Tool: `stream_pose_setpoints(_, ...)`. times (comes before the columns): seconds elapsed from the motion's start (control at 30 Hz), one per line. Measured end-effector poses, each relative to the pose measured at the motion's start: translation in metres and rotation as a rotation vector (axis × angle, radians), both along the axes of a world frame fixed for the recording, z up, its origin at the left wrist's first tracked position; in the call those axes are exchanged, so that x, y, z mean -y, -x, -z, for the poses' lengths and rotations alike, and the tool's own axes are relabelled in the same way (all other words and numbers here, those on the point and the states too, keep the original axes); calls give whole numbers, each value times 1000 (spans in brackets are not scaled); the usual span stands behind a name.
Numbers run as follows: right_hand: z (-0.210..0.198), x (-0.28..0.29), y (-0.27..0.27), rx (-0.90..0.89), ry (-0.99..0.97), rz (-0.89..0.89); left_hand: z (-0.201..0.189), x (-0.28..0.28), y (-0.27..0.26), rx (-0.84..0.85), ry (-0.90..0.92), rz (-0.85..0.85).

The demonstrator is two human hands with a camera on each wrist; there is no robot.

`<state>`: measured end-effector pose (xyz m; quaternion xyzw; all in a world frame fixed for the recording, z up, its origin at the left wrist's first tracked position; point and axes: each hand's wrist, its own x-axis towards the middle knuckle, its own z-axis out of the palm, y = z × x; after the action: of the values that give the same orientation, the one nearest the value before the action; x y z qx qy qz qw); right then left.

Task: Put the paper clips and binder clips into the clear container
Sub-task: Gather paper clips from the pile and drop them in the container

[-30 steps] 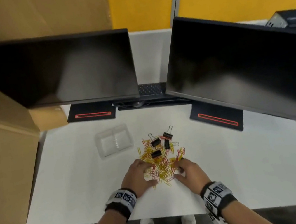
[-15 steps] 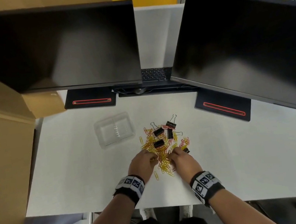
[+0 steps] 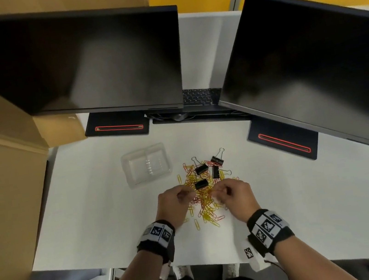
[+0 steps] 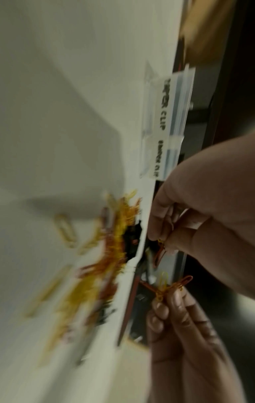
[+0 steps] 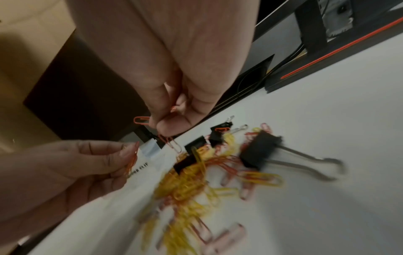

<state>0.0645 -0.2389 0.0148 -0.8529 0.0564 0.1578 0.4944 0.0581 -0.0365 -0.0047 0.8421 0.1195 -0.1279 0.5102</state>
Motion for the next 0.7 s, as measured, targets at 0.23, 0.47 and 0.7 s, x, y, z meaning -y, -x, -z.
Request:
stream_pose_setpoints(0.23,-44,-78,-51,-97,-374,34,-41,-54,-29,101,219,-361)
stream_pose_setpoints(0.47,-31,-178,-101,-139,-412,-53,-35,-118,-70,52,-3,-524)
stream_pose_setpoints(0.7,-1,-209,-112,-116,-91,-48,-21,-134,-83,-63,-122,-454)
